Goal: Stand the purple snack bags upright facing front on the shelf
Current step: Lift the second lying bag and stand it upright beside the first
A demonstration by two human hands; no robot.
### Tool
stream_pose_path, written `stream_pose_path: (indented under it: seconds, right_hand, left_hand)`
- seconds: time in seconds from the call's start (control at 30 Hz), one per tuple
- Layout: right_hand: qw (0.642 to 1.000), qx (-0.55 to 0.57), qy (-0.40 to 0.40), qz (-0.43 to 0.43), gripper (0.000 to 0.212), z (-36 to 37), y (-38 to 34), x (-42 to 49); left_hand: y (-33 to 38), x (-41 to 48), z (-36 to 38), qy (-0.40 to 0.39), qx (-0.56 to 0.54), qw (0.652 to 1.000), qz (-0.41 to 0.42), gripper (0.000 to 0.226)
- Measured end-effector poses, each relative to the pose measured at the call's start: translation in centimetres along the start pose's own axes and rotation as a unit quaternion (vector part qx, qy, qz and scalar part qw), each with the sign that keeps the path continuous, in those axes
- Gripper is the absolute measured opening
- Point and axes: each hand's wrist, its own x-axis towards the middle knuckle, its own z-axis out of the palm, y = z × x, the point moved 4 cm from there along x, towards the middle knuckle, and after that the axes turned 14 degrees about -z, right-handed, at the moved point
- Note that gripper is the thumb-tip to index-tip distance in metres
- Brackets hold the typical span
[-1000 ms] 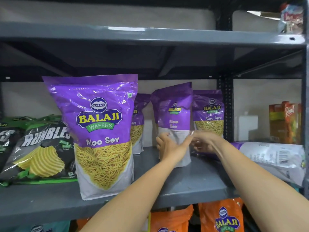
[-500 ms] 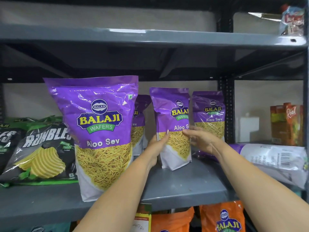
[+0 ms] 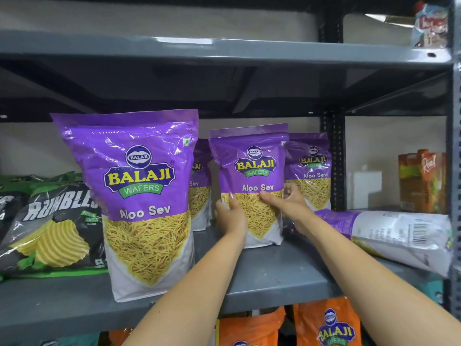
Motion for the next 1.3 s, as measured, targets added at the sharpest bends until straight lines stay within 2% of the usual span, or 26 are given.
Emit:
stream_pose_path:
  seconds: [0.1, 0.13, 0.2, 0.27, 0.33, 0.5, 0.67, 0.83, 0.97, 1.13, 1.3]
  right_hand:
    - [0.995, 0.045, -0.074, 0.051, 0.065, 0.1, 0.0, -0.3]
    - [0.992, 0.048, -0.097, 0.059, 0.066, 0.1, 0.2, -0.5]
    - [0.990, 0.035, -0.124, 0.061, 0.082, 0.1, 0.7, -0.7]
    - [0.990, 0.031, -0.128, 0.059, 0.093, 0.1, 0.8, -1.0]
    - [0.988, 0.039, -0.139, 0.060, 0.087, 0.1, 0.8, -1.2]
    - [0.982, 0.054, -0.165, 0.077, 0.093, 0.0, 0.2, -2.1]
    - [0.982, -0.001, -0.173, 0.081, 0.083, -0.2, -1.6, -4.1]
    - [0.979, -0.023, -0.188, 0.073, 0.084, -0.9, -2.8, -6.2]
    - [0.979, -0.042, -0.187, 0.064, 0.085, -1.1, -3.8, -7.7]
    - [0.979, -0.047, -0.190, 0.061, 0.078, -1.1, -5.1, -9.2]
    - [0.981, -0.053, -0.177, 0.058, 0.071, -0.8, -6.3, -10.2]
  left_hand:
    - [0.6, -0.8, 0.1, 0.027, 0.023, 0.996, 0.079, 0.067]
    - [0.6, -1.0, 0.2, 0.015, 0.018, 0.997, 0.077, 0.073]
    - [0.6, -1.0, 0.4, -0.009, -0.007, 0.998, 0.061, 0.077]
    - [0.4, -0.9, 0.2, -0.019, -0.019, 0.999, 0.047, 0.067]
    - [0.4, -0.8, -0.3, -0.028, -0.031, 0.998, 0.042, 0.056]
    - [0.6, -1.6, -1.1, -0.040, -0.017, 0.997, 0.056, 0.049]
    - [0.8, -2.9, -2.4, -0.058, 0.017, 0.996, 0.058, 0.047]
    - [1.1, -5.8, -4.4, -0.077, 0.030, 0.994, 0.077, 0.040]
    - [0.9, -7.5, -5.8, -0.048, 0.065, 0.993, 0.083, 0.055]
    - [1.2, -10.1, -7.1, 0.000, 0.083, 0.993, 0.080, 0.057]
    - [1.1, -11.0, -7.2, 0.008, 0.081, 0.994, 0.075, 0.059]
